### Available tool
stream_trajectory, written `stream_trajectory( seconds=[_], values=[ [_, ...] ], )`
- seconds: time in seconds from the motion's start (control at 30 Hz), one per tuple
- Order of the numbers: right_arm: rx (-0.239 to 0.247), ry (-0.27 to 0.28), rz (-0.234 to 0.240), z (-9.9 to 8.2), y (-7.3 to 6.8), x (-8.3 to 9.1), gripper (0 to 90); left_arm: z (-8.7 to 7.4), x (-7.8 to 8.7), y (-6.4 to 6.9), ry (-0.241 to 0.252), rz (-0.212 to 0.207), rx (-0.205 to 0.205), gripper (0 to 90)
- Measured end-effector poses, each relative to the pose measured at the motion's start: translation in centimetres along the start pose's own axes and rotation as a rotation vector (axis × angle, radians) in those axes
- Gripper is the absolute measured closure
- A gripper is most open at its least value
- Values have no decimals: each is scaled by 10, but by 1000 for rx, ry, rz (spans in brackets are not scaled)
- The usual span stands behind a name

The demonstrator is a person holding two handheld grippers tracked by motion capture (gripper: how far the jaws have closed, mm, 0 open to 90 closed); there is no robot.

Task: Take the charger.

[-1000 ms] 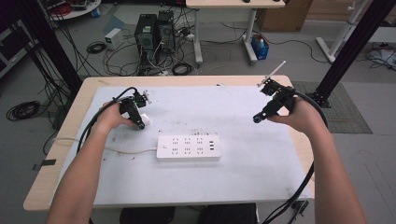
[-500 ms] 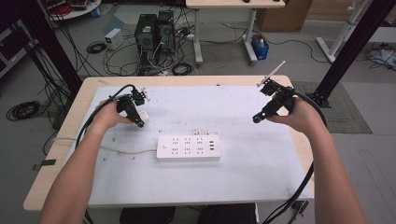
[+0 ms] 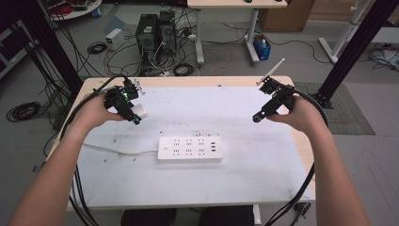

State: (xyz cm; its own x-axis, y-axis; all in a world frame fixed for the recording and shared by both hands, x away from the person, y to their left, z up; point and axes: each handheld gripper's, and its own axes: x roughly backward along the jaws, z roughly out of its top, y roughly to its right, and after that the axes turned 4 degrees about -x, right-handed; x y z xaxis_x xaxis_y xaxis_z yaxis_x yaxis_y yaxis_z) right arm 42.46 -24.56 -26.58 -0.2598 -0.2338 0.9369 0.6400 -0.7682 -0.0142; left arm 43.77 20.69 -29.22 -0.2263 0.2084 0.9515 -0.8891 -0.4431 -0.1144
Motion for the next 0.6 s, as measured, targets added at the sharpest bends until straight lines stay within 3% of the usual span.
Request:
stream_trajectory(
  seconds=[0.2, 0.4, 0.6],
  values=[
    [4, 3, -1, -1, -1, 3, 132, 4, 36, 16, 25, 24, -22, 424],
    [7, 10, -3, -2, -3, 5, 132, 4, 47, 22, 42, 31, -35, 424],
    [-5, 16, -3, -4, -5, 7, 132, 6, 47, 26, 25, 34, -56, 424]
  ],
)
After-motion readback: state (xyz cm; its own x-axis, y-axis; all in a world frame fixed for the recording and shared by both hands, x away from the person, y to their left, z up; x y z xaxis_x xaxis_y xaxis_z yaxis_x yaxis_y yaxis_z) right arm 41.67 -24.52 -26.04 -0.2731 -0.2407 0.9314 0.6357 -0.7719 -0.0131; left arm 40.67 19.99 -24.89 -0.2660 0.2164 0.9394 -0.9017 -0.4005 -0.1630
